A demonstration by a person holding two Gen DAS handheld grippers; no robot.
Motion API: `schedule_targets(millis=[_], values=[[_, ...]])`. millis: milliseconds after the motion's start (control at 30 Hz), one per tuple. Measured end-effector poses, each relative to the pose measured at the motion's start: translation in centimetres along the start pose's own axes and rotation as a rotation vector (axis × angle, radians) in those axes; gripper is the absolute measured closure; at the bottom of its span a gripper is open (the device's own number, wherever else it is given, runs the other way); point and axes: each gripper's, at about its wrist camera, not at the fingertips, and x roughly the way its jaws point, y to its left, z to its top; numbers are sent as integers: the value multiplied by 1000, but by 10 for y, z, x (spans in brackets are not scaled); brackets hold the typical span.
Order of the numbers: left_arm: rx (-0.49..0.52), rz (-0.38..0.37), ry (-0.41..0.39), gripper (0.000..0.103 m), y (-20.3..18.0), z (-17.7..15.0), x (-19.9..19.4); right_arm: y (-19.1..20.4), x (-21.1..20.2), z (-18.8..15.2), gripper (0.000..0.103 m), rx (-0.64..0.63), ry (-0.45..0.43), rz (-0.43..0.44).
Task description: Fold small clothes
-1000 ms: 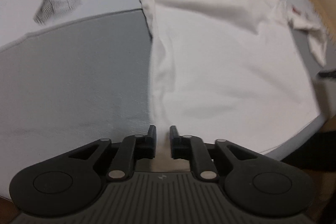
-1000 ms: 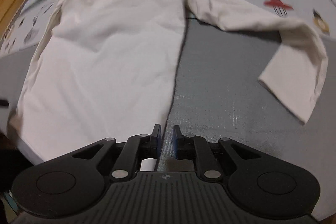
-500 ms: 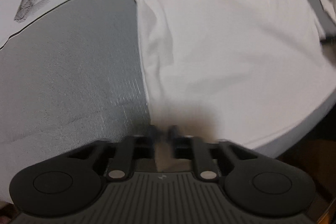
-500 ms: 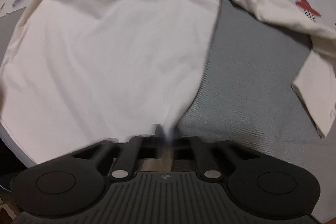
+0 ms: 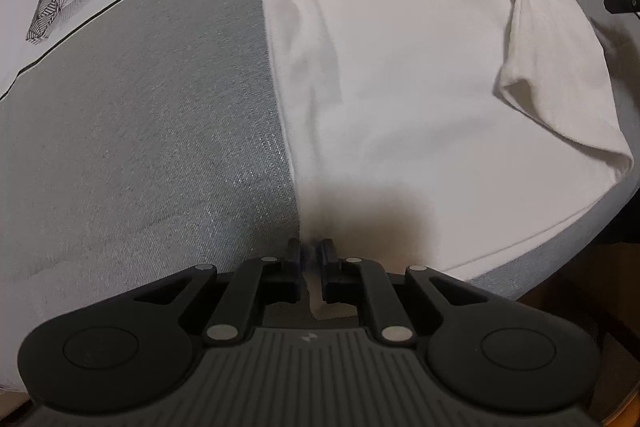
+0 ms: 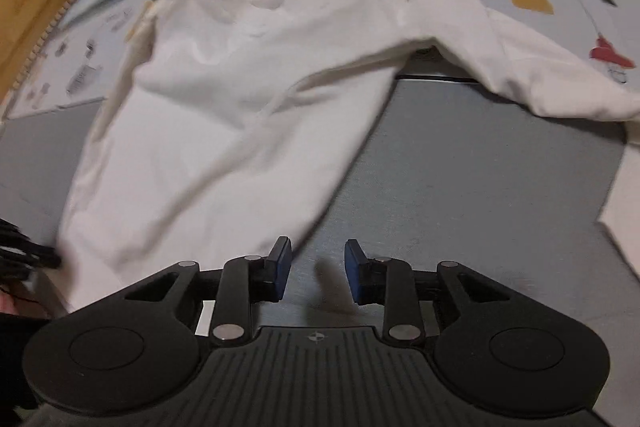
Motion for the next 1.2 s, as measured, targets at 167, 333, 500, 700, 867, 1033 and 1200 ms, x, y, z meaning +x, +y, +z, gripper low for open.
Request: schedule_targets(millis=[167,333,500,700,867,1033,1200], values=[[-30,-12,-13,92,2,-1,-2,33,0,7,71,-49,-28,115],[-34,-27,-22,93,8,-7,-5,76,15,23,57,-17,-34,228],[-38,-37,-18,93,17,-7,-4,111,54,34,46,47,26,136],[-24,-36,-12,92,18,-1,-3,127,80,30,85,24,68,-81],[-43,-45,4,92,22,4,-2,102,57,25,96,20,88,-81],[-31,-34,-5,96,20,1,-4,39,-2,18,97,67,27,-48],[-11,-21,-5,98,11,-1,-6,-47,-44,-24,97,136,63,-72]])
